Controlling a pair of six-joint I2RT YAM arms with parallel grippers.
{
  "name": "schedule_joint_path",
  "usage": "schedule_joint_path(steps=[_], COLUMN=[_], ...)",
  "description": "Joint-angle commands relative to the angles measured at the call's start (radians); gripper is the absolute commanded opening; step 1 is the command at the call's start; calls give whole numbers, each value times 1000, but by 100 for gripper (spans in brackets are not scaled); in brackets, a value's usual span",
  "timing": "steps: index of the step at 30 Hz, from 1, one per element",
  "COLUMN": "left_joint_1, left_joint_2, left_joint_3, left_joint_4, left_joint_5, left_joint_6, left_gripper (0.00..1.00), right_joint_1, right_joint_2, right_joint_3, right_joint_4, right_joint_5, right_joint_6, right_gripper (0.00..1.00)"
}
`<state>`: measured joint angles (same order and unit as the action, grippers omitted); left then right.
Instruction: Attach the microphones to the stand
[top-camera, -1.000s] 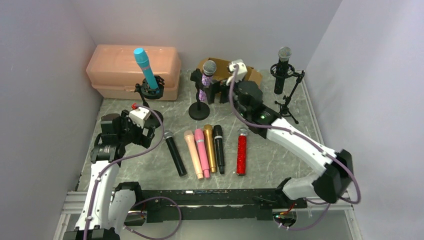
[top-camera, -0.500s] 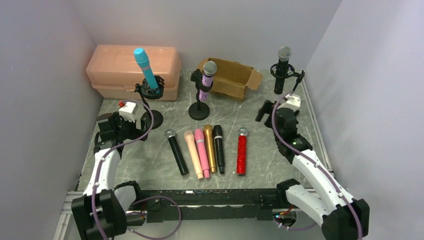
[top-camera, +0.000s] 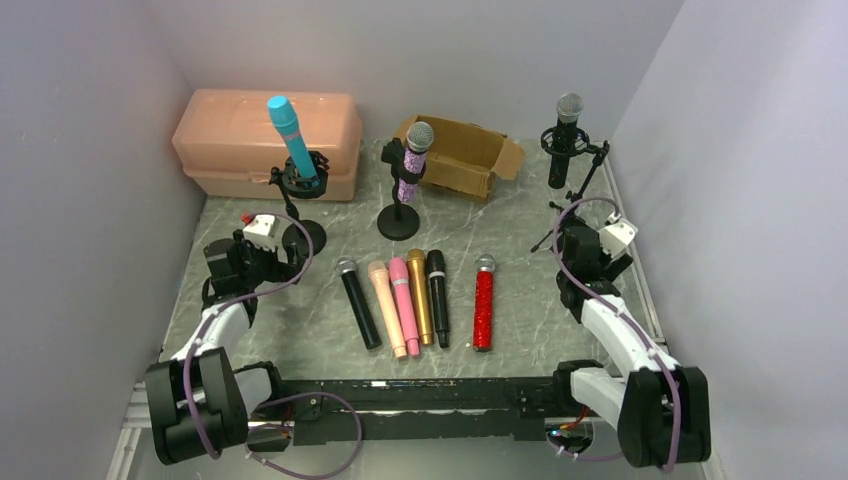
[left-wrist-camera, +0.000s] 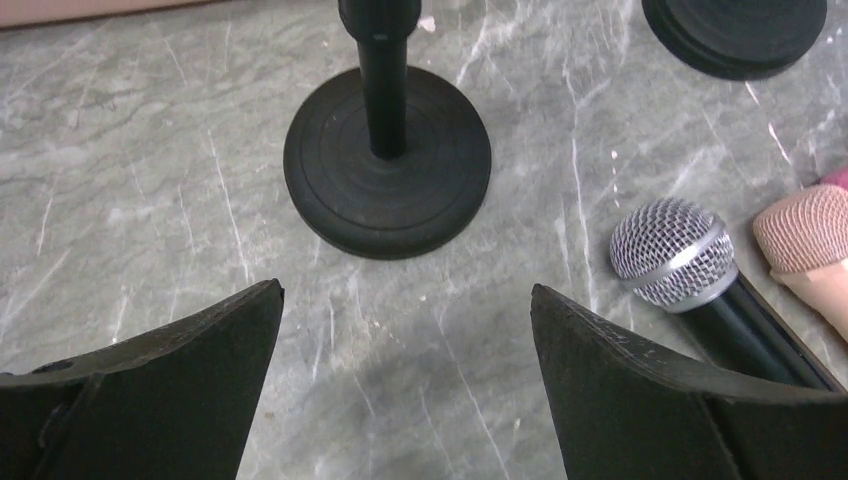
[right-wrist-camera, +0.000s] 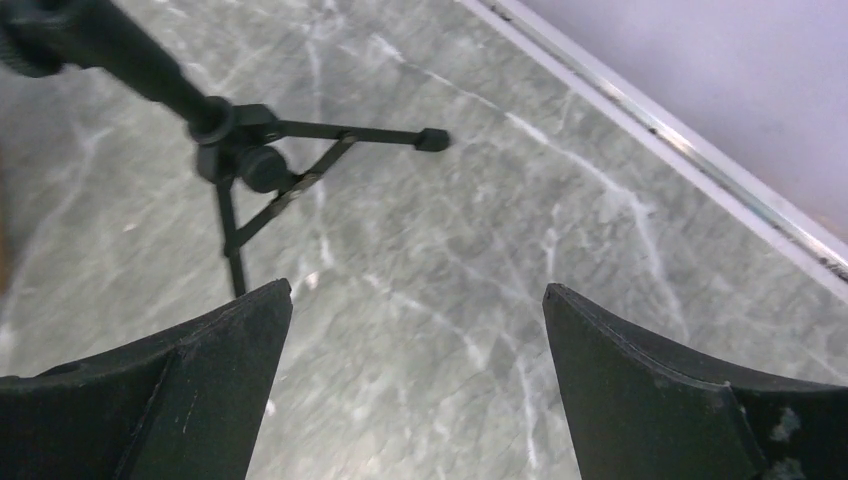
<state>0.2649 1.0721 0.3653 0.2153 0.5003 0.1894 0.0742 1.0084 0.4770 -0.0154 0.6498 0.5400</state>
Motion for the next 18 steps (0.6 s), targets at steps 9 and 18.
schedule_joint_path(steps=[9,18], left_joint_1=[2,-18], left_joint_2=[224,247], left_joint_3=[34,-90], left_joint_4=[431,778], left_joint_5=[65,-49], left_joint_6=[-162,-169], left_gripper=[99,99], right_joint_1=[-14,-17], right_joint_2=[292,381], right_joint_3=[-51,-133], right_joint_4=[586,858], right_joint_5=[52,23], right_joint_6=[-249,-315], right_gripper=[100,100])
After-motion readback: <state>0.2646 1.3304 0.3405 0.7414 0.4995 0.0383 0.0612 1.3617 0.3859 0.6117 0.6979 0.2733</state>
